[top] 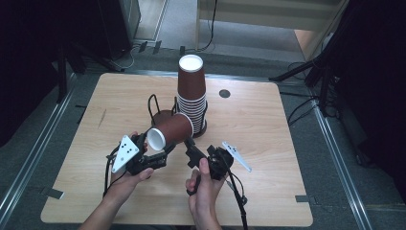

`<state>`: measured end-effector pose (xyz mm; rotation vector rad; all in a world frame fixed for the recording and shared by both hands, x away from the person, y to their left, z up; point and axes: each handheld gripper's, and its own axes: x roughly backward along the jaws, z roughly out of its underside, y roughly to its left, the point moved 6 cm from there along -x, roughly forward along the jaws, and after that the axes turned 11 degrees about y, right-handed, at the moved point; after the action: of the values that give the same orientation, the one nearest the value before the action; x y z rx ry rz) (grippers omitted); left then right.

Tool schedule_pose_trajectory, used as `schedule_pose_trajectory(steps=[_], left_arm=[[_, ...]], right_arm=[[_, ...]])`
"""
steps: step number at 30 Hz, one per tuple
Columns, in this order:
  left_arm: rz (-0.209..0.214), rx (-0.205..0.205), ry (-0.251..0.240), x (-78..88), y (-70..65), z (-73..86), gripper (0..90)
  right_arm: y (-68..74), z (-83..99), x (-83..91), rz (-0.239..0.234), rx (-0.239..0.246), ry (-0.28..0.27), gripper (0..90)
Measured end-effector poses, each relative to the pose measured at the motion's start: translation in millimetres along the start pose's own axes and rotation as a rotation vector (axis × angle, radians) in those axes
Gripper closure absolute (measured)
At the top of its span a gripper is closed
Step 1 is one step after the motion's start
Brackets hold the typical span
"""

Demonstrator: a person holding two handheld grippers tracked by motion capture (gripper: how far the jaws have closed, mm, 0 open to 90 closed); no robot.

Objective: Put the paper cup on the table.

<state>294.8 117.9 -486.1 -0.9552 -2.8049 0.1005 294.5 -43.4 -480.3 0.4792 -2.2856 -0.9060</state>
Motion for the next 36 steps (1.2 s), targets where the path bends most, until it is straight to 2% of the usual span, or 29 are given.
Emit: schedule_pose_trajectory(steps=[3, 10, 14, 19, 22, 30, 32, 36], left_arm=[[0.008, -0.003, -0.002, -0.7, -1.7, 1.0, 22.1], [0.02, -0.014, -0.007, -1.8, -4.6, 2.6, 22.1], [0.023, -0.016, -0.009, -2.2, -5.8, 3.4, 22.0], [0.038, -0.03, -0.014, -2.4, -10.4, 3.8, 22.0], [0.046, -0.036, -0.016, -3.0, -13.0, 4.3, 22.0], [0.061, -0.042, -0.015, -3.2, -16.5, 6.1, 22.0], [0.063, -0.043, -0.016, -3.0, -17.0, 5.9, 22.0], [0.069, -0.051, -0.015, -3.3, -18.6, 6.8, 22.1]], right_arm=[[1.4, -0.5, -0.7, -0.028, -0.069, 0.013, 2.8], [4.0, -2.6, -1.0, -0.107, -0.281, 0.064, 2.8], [4.3, -2.5, -1.6, -0.192, -0.43, 0.115, 1.1], [4.1, -4.1, -2.0, -0.238, -0.544, 0.127, 0.1], [5.6, -3.5, -5.7, -0.275, -0.595, 0.153, 0.0], [3.5, -1.4, -17.2, -0.304, -0.711, 0.212, 0.0], [3.1, -2.3, -19.1, -0.312, -0.728, 0.215, 0.0], [4.3, -2.3, -23.8, -0.369, -0.751, 0.243, 0.0]])
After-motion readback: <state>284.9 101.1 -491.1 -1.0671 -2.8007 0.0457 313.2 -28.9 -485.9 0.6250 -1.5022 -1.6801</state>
